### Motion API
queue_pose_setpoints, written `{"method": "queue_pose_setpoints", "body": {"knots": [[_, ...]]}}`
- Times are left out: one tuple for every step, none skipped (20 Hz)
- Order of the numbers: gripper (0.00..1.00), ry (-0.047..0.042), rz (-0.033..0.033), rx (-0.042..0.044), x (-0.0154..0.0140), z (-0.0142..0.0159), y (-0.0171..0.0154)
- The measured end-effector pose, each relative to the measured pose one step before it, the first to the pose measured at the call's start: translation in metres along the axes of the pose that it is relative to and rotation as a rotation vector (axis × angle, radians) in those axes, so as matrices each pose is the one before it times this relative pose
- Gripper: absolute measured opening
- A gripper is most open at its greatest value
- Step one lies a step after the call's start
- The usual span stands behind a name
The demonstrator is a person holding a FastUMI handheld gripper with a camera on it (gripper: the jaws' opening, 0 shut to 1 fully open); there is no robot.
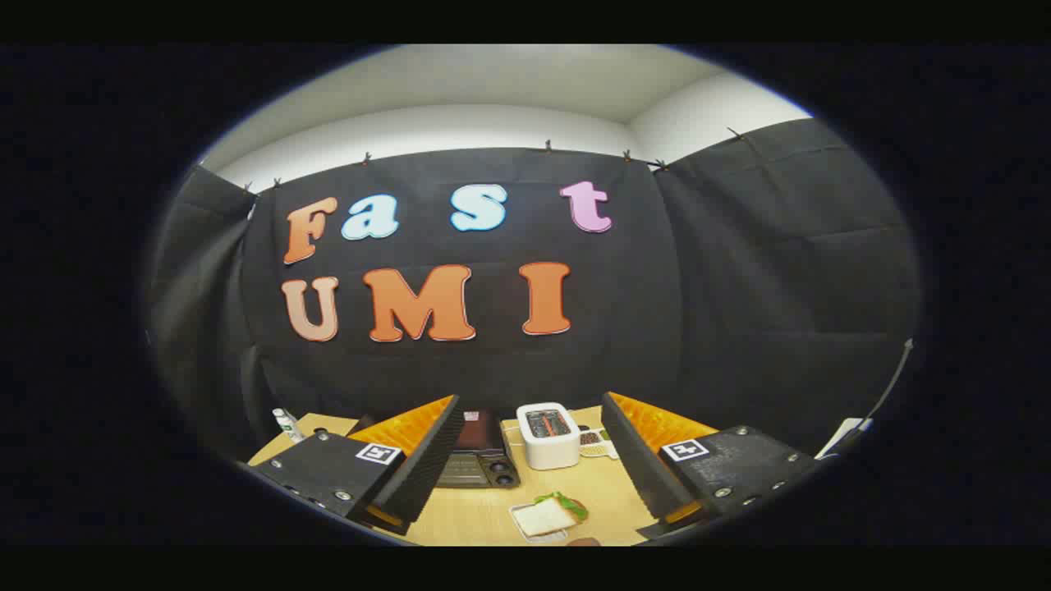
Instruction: Open the toaster oven, put the food inside, and close the toaster oven door.
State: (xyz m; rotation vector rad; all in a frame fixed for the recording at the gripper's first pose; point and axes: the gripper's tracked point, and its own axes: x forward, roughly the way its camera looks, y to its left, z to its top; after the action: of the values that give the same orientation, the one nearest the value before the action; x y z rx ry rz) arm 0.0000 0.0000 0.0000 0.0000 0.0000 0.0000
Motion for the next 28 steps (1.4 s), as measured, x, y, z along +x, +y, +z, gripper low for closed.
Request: {"method": "queue_pose_setpoints", "body": {"knots": [[0.99, 0.00378, -0.00378, 0.02182, -0.00259, -0.00017, 0.00311], [0.99, 0.00417, 0.00419, 0.01581, -0.00302, -0.0013, 0.00496], [0.99, 0.00452, 0.00384, 0.00638, -0.00179, -0.00147, 0.00397], [0.99, -0.00035, 0.00026, -0.00221, -0.00003, -0.00021, 0.0022], [0.99, -0.00016, -0.00409, -0.00884, 0.00057, 0.00045, 0.00219], [0.99, 0.00361, -0.0023, -0.00985, 0.00042, -0.00104, 0.00141], [0.99, 0.00291, 0.00359, -0.00887, 0.00066, -0.00064, 0.00286], [0.99, 0.00385, 0.00363, -0.00543, 0.00128, -0.00013, 0.00412], [0.99, 0.00081, 0.00643, -0.00255, 0.00076, 0.00043, 0.00319], [0.99, -0.00002, 0.00746, -0.00051, 0.00188, 0.00098, 0.00421], [0.99, 0.00324, 0.00838, 0.00127, 0.00111, -0.0002, 0.00179], [0.99, 0.00168, 0.01059, 0.00194, 0.00037, -0.00023, 0.0027], [0.99, 0.00258, 0.00807, 0.00245, 0.00224, 0.00048, 0.00218], [0.99, -0.0008, 0.00673, 0.00058, 0.0016, 0.00085, 0.00187], [0.99, -0.00496, 0.00294, -0.00061, 0.00126, 0.00177, 0.00034], [0.99, -0.00324, 0.00315, -0.00279, 0.00203, 0.00059, 0.00037], [0.99, -0.00004, 0.00404, -0.0039, 0.00152, -0.00009, 0.00062], [0.99, -0.0004, 0.00425, -0.00545, 0.00086, -0.00053, 0.00091], [0.99, 0.00113, 0.00023, -0.00654, 0.00275, -0.00117, 0.00015], [0.99, 0.00127, -0.00185, -0.00571, 0.00269, -0.00164, -0.00044], [0.99, 0.00488, 0.00068, -0.00288, 0.00079, -0.00191, -0.00085], [0.99, 0.00586, 0.00583, -0.00023, 0.0012, -0.00218, 0.00266], [0.99, 0.00355, 0.00714, 0.00138, 0.00109, -0.00089, 0.00135], [0.99, 0.00126, 0.00502, 0.00014, 0.00145, -0.0018, 0.00095], [0.99, -0.00078, 0.00077, -0.00086, 0.00233, -0.00125, 0.00048], [0.99, 0.00102, 0.00095, -0.00053, 0.00257, -0.00314, 0.00077], [0.99, 0.00357, 0.00263, 0.00183, 0.00305, -0.00395, 0.00153], [0.99, 0.00617, 0.00458, 0.00279, 0.00413, -0.00564, 0.00413]]}}
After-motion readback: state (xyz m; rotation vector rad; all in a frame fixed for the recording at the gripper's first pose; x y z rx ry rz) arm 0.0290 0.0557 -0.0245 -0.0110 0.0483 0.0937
